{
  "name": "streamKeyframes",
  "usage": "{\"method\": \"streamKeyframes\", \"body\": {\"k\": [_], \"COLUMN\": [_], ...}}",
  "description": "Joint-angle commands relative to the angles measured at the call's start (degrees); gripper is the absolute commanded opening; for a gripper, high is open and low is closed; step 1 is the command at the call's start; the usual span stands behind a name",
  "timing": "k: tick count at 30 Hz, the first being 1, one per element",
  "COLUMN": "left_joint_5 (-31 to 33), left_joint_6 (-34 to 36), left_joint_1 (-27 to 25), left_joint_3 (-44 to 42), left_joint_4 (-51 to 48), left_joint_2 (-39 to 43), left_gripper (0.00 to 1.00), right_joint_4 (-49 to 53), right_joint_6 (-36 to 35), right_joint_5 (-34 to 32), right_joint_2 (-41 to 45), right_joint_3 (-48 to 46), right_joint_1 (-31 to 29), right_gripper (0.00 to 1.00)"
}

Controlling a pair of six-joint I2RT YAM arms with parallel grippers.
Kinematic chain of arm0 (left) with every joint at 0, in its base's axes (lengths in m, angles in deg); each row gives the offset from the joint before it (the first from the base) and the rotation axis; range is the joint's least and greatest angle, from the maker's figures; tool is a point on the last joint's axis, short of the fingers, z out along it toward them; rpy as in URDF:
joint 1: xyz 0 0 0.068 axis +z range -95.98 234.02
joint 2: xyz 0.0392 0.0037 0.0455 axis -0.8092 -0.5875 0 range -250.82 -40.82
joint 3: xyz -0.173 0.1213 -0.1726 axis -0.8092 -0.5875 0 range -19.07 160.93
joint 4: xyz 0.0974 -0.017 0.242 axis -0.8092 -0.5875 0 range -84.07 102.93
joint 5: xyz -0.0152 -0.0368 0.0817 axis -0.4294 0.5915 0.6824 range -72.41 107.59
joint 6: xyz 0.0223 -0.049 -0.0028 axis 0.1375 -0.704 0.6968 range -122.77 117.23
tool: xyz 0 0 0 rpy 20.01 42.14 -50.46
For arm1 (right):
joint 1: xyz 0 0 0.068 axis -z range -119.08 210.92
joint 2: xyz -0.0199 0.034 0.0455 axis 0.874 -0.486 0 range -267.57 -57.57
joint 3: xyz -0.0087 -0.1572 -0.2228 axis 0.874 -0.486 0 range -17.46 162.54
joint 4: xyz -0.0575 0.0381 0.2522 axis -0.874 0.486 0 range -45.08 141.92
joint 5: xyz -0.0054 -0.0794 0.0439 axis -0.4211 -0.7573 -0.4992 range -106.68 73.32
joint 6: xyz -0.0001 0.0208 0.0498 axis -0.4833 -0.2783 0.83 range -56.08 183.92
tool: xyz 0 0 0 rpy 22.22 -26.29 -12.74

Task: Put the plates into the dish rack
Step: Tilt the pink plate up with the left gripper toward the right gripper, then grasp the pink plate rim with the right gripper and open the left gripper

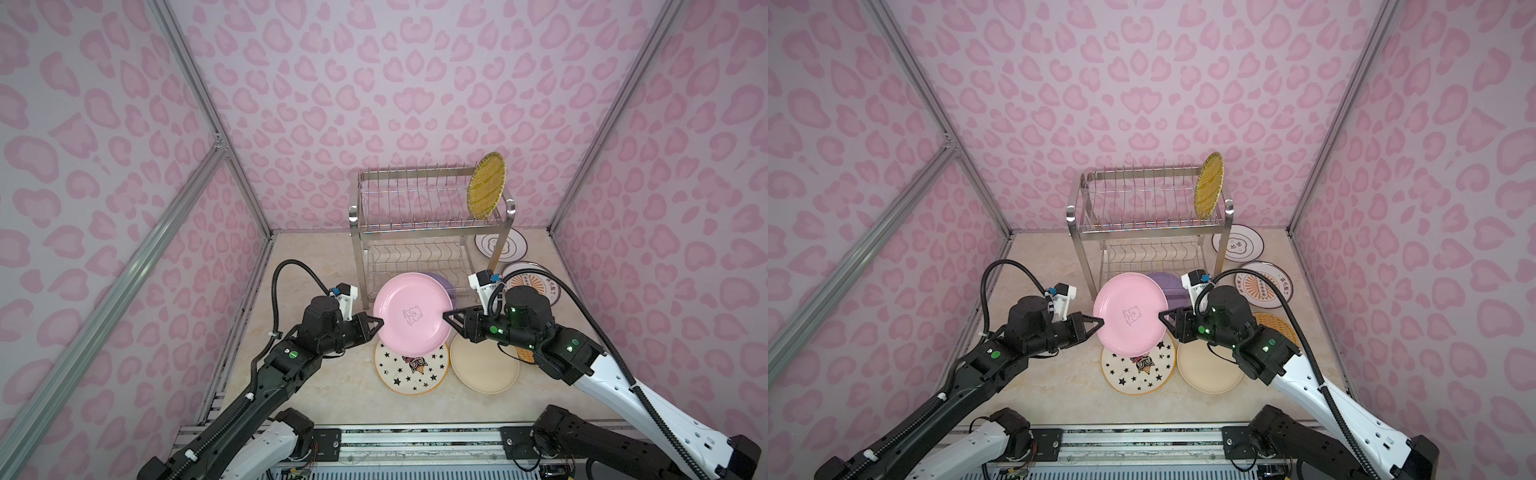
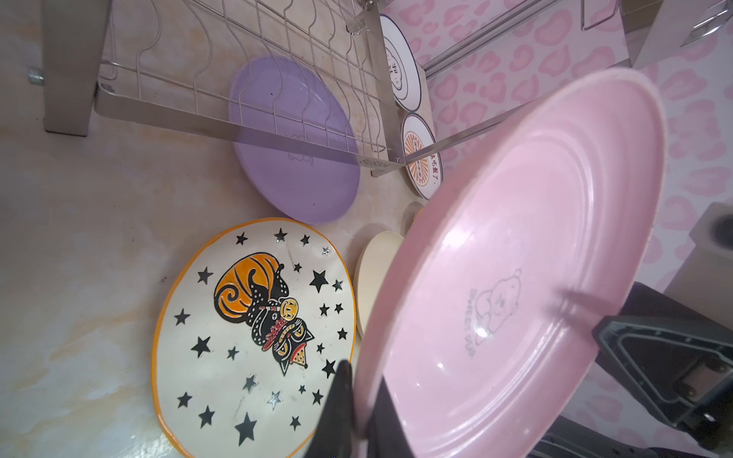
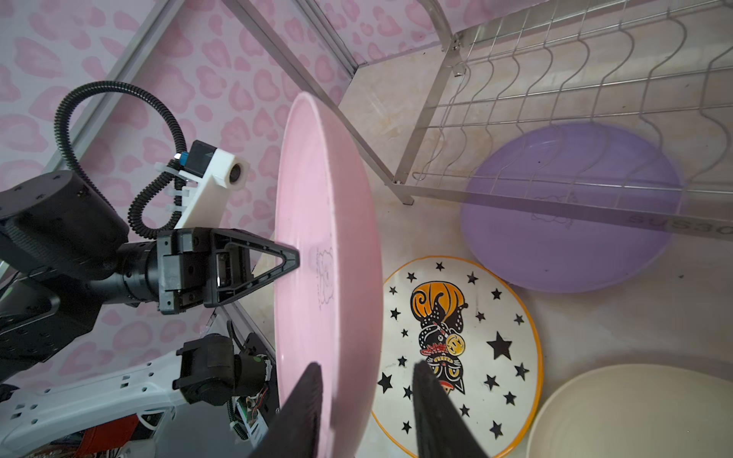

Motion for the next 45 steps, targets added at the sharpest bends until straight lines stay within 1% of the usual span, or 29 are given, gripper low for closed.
{"method": "streamKeyframes", "body": {"k": [1,2,5,9,17,20,23,25,26,31,33,34,39,45], "left_joint_5": [0.8,1.0,1.6,2.7,4.4,4.6,5.0,5.2,5.4,6.7,7.3,7.6,9.5,10.7], "left_joint_6": [-0.2,-0.2,-0.2,-0.1,-0.3,-0.3,-0.1,-0.1,-0.2,-0.1,0.0,0.2,1.0,2.9], "left_joint_1": [-0.4,-0.5,-0.9,-1.7,-2.6,-2.6,-2.6,-2.7,-2.7,-2.7,-2.6,-2.7,-2.7,-2.7], "left_joint_3": [0.5,0.5,0.5,0.2,-0.6,-0.7,-0.9,-1.0,-1.0,-1.3,-1.2,-1.1,0.2,2.4], "left_joint_4": [4.1,4.2,4.6,5.4,6.4,6.6,6.7,6.7,6.6,5.9,5.5,5.1,2.4,-0.4], "left_joint_2": [-0.3,-0.3,-0.4,-0.5,-0.9,-1.1,-1.2,-1.1,-1.1,-0.2,0.4,0.9,3.9,7.4], "left_gripper": [0.03,0.03,0.04,0.04,0.05,0.06,0.1,0.17,0.23,0.73,0.99,0.97,0.97,0.97], "right_joint_4": [0.5,0.8,1.3,0.2,-3.4,-4.0,-4.6,-5.0,-5.0,-4.0,-2.5,-1.5,4.6,11.0], "right_joint_6": [0.9,1.0,1.6,3.8,7.9,8.2,8.5,8.4,8.4,7.6,6.9,6.3,3.3,0.1], "right_joint_5": [-3.9,-4.4,-6.4,-8.2,-9.4,-9.8,-10.5,-10.8,-11.0,-12.3,-13.5,-14.4,-20.9,-27.4], "right_joint_2": [-0.6,-0.9,-1.5,-1.4,-1.0,-0.7,0.0,0.5,0.7,2.1,2.7,3.2,6.2,7.5], "right_joint_3": [0.1,0.4,0.5,-0.6,-2.6,-2.7,-3.2,-3.6,-3.7,-3.5,-2.9,-2.4,0.4,5.0], "right_joint_1": [-0.7,-1.0,-1.6,-1.8,-2.4,-2.8,-3.1,-3.2,-3.3,-3.4,-3.3,-3.4,-3.4,-3.4], "right_gripper": [0.28,0.24,0.17,0.1,0.0,0.0,0.0,0.0,0.0,0.0,0.0,0.0,0.0,0.0]}}
